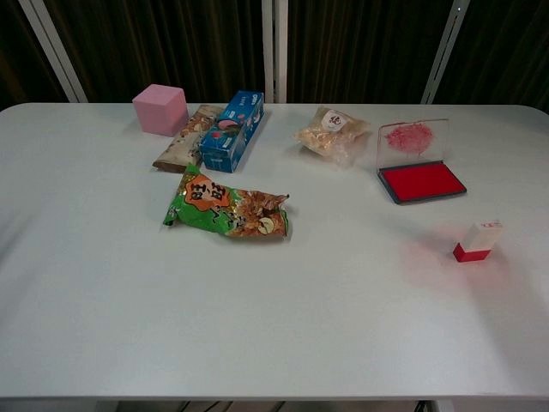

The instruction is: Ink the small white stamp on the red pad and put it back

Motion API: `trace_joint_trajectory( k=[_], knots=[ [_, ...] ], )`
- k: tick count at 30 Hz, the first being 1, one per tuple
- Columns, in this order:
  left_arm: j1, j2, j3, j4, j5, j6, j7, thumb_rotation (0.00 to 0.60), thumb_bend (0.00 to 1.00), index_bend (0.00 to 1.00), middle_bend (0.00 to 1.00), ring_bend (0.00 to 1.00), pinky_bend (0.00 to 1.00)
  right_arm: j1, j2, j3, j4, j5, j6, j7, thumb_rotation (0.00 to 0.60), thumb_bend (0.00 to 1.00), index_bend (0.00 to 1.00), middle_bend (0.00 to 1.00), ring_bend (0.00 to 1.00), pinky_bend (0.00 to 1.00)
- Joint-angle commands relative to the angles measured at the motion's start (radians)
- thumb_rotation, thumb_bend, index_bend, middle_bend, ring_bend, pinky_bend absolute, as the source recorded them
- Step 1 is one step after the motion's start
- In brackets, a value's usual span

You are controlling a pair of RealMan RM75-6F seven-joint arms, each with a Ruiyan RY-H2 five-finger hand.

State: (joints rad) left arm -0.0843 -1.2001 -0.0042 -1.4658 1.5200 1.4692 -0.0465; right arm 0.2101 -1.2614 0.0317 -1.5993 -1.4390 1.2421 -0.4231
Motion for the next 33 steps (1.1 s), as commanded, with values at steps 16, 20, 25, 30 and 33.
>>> trace_joint_trajectory(
  k=[16, 20, 25, 30, 33],
  knots=[
    [0.008, -0.008, -0.001, 0.044, -0.006, 0.003, -0.050, 0.141, 0.16, 0.08, 0.12, 0.12, 0.21, 0.128, -0.229, 0.045, 0.114, 0.093, -0.114, -0.136, 0.600, 0.15, 0.18, 0.21, 0.33, 0.45],
    [0.010, -0.008, -0.001, 0.048, -0.006, 0.004, -0.056, 0.141, 0.16, 0.08, 0.12, 0.12, 0.21, 0.136, -0.244, 0.039, 0.121, 0.106, -0.120, -0.149, 0.600, 0.16, 0.21, 0.25, 0.33, 0.44],
    [0.011, -0.010, 0.000, 0.054, -0.006, 0.004, -0.062, 0.144, 0.16, 0.08, 0.12, 0.12, 0.21, 0.139, -0.259, 0.037, 0.132, 0.116, -0.112, -0.157, 0.600, 0.16, 0.26, 0.32, 0.33, 0.37],
    [0.011, -0.010, -0.001, 0.057, -0.006, 0.004, -0.067, 0.144, 0.16, 0.08, 0.12, 0.12, 0.21, 0.146, -0.276, 0.035, 0.151, 0.117, -0.109, -0.153, 0.600, 0.17, 0.31, 0.35, 0.33, 0.34],
    [0.012, -0.011, -0.001, 0.059, -0.005, 0.005, -0.068, 0.147, 0.16, 0.08, 0.12, 0.12, 0.21, 0.151, -0.284, 0.033, 0.159, 0.119, -0.110, -0.153, 0.600, 0.17, 0.33, 0.36, 0.33, 0.34]
  ],
)
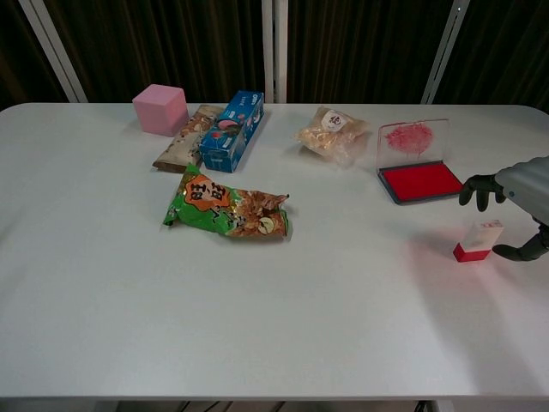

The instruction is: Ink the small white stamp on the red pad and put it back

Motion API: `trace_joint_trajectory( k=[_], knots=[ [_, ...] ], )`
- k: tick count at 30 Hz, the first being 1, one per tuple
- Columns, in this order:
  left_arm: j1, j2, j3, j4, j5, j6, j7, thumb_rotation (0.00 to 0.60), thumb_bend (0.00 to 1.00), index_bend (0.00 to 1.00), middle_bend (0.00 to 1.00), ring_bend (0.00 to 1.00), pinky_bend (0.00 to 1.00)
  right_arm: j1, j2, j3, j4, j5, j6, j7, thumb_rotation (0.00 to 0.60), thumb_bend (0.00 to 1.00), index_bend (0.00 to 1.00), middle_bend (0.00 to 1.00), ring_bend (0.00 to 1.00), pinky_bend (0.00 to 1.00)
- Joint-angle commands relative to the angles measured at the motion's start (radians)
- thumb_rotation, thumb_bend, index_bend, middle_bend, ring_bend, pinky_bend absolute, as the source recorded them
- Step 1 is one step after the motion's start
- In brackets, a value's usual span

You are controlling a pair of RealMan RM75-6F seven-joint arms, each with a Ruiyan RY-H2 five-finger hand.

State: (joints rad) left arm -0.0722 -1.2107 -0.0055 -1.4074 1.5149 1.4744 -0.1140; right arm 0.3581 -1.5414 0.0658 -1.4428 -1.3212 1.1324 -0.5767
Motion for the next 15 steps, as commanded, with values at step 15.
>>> trace_joint_trajectory(
  k=[15],
  knots=[
    [0.000, -0.001, -0.001, 0.007, 0.000, -0.002, -0.007, 0.146, 0.16, 0.08, 0.12, 0.12, 0.21, 0.006, -0.038, -0.007, 0.032, 0.010, 0.020, 0.008, 0.600, 0.18, 0.45, 0.43, 0.34, 0.35]
  ],
)
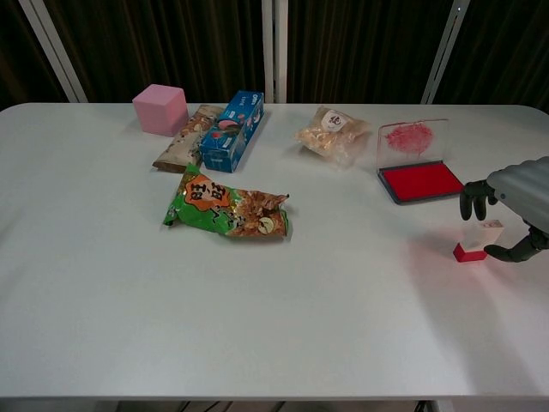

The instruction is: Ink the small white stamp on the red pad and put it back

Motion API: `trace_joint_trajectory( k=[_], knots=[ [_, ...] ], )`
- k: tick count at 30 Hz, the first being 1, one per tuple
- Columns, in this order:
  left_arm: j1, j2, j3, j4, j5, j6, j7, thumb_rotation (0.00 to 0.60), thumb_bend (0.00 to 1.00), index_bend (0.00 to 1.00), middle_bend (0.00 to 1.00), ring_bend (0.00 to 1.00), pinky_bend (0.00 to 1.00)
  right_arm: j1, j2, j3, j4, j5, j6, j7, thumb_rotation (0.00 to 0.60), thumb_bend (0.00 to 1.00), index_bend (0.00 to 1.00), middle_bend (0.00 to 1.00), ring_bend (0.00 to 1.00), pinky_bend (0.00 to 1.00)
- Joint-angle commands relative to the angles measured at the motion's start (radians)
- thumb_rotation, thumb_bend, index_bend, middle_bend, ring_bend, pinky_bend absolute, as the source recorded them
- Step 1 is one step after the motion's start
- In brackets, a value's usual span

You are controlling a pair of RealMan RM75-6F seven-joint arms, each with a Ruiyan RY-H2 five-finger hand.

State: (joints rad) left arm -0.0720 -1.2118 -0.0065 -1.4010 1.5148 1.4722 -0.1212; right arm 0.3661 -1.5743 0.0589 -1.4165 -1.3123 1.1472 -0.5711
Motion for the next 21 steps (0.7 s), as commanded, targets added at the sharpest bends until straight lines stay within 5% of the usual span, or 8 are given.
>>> trace_joint_trajectory(
  k=[1, 21],
  knots=[
    [0.000, 0.000, 0.000, 0.001, 0.000, 0.000, -0.001, 0.145, 0.16, 0.08, 0.12, 0.12, 0.21, -0.003, -0.008, -0.001, 0.009, 0.000, 0.008, 0.005, 0.600, 0.18, 0.45, 0.44, 0.34, 0.35],
    [0.001, 0.009, -0.002, -0.005, 0.000, 0.000, 0.000, 0.147, 0.16, 0.08, 0.12, 0.12, 0.21, 0.009, -0.045, -0.003, 0.055, 0.004, 0.008, 0.012, 0.600, 0.21, 0.51, 0.48, 0.37, 0.35]
  ],
)
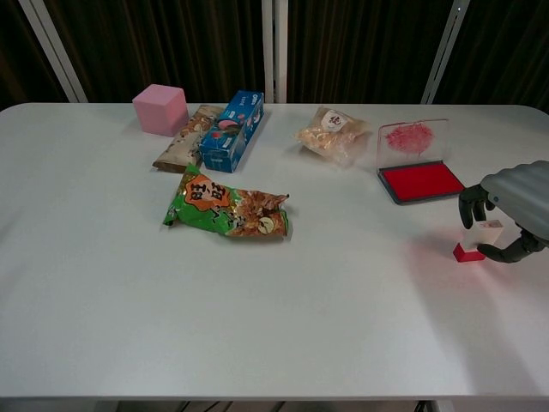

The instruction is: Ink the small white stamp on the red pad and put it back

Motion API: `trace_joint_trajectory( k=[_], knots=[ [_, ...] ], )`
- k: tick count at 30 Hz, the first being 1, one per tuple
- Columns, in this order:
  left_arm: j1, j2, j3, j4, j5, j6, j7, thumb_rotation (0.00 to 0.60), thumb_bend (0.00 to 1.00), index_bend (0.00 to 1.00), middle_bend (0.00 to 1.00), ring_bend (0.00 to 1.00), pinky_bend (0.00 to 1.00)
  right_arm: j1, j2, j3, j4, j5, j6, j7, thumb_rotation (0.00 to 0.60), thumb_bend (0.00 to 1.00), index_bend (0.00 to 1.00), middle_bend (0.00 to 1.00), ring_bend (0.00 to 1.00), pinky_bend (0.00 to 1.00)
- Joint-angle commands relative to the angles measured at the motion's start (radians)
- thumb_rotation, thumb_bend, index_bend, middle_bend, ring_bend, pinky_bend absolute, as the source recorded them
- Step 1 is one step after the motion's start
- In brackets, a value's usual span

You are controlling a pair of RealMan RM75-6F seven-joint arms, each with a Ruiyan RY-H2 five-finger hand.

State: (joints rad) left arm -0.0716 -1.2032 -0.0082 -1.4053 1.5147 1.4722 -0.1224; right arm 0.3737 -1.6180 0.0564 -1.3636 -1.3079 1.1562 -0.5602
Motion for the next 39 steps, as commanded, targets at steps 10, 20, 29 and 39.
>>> trace_joint_trajectory(
  k=[10, 20, 29, 39],
  knots=[
    [0.002, 0.001, 0.000, -0.005, -0.006, -0.004, 0.007, 0.143, 0.16, 0.08, 0.12, 0.12, 0.21, 0.007, -0.011, -0.002, 0.014, 0.006, -0.008, 0.001, 0.600, 0.22, 0.54, 0.51, 0.39, 0.35],
    [0.004, 0.000, 0.000, 0.004, -0.007, -0.003, -0.003, 0.153, 0.16, 0.08, 0.12, 0.12, 0.21, 0.009, -0.021, -0.002, 0.024, 0.011, -0.006, -0.009, 0.600, 0.26, 0.56, 0.53, 0.40, 0.35],
    [0.009, 0.001, 0.000, 0.007, -0.007, 0.003, -0.007, 0.152, 0.16, 0.08, 0.12, 0.12, 0.21, 0.011, -0.019, -0.003, 0.022, 0.008, -0.004, -0.002, 0.600, 0.30, 0.57, 0.53, 0.40, 0.34],
    [0.005, 0.003, -0.003, 0.005, -0.008, -0.003, -0.005, 0.152, 0.16, 0.08, 0.12, 0.12, 0.21, 0.033, 0.063, 0.038, -0.079, -0.004, 0.014, 0.005, 0.600, 0.34, 0.59, 0.54, 0.43, 0.38]
  ],
)
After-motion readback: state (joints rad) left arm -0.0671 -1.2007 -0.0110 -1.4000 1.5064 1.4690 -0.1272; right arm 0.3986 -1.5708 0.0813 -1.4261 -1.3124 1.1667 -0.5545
